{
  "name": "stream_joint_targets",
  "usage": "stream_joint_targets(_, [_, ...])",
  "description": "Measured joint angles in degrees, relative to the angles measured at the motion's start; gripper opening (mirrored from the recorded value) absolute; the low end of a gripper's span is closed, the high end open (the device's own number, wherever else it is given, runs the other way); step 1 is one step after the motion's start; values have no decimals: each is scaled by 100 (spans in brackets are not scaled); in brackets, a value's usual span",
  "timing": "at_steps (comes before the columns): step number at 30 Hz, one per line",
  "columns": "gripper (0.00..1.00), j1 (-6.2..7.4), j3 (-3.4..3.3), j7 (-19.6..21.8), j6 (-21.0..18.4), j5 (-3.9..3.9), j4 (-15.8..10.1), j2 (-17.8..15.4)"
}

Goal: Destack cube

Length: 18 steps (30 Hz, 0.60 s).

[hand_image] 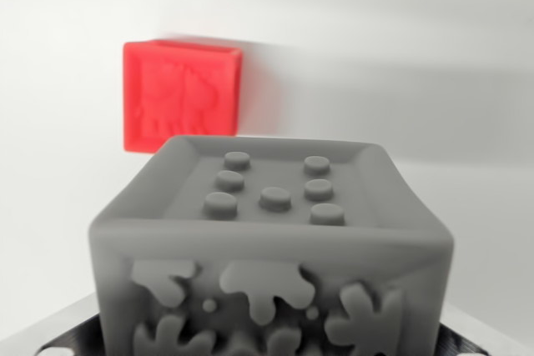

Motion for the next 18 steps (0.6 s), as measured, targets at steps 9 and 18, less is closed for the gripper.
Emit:
stream_joint_targets(9, [0,-131,-51,-261,94,12,-125,-36])
stream_joint_targets(18, [0,-258,-106,-529,179,25,-232,-57])
